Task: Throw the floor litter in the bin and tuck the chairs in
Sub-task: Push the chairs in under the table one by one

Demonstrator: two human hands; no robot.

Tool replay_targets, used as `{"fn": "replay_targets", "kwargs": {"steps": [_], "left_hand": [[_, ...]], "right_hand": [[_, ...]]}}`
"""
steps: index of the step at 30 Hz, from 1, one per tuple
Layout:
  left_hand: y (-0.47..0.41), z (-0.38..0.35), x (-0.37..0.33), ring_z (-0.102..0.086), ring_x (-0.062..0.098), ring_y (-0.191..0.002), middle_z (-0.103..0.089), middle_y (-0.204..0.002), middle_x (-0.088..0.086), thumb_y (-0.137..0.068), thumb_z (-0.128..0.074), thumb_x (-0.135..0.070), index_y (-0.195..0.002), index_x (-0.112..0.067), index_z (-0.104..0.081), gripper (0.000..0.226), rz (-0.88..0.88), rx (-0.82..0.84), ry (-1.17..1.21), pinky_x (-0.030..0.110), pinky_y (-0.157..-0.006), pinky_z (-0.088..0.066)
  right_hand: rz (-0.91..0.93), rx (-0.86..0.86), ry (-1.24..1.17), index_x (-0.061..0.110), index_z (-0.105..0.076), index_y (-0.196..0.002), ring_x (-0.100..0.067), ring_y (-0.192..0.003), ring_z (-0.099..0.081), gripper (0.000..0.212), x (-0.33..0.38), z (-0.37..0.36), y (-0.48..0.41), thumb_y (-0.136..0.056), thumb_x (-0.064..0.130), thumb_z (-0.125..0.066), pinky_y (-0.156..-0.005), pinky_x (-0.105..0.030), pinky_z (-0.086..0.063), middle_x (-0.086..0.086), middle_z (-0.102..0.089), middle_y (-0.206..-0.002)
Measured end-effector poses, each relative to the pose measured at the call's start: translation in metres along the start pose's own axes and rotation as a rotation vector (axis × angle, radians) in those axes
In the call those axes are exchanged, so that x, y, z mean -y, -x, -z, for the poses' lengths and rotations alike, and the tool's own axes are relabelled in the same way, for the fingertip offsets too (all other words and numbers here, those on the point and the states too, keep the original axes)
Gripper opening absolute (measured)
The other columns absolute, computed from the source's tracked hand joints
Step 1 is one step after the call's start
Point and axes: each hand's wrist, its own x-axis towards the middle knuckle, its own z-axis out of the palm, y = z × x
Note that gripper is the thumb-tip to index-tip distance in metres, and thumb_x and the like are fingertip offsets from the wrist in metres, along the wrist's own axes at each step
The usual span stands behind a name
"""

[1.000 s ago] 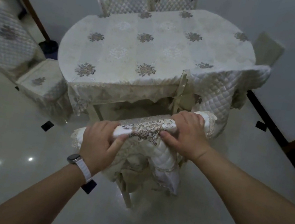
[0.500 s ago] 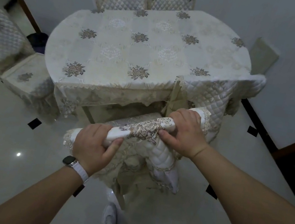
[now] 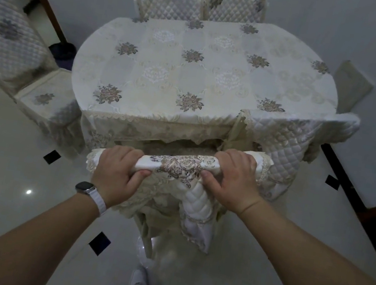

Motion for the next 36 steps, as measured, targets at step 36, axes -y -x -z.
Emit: {"fn": "replay_targets", "kwargs": {"steps": [36], "left_hand": [[-0.046, -0.033, 0.061, -0.053, 0.034, -0.094, -0.062, -0.103, 0.013, -0.086, -0.046, -0.047, -0.110, -0.009, -0.063, 0.047, 0.146, 0.205, 0.066, 0.046, -0.082, -0.038]], "right_hand": [[-0.054, 0.231, 0.013, 0.004, -0.058, -0.114, -0.035, -0.101, -0.047, 0.079, -0.005, -0.042, -0.066, -0.088, 0.071, -0.026, -0.096, -0.047, -0.028, -0.017, -0.054, -0.108]]}}
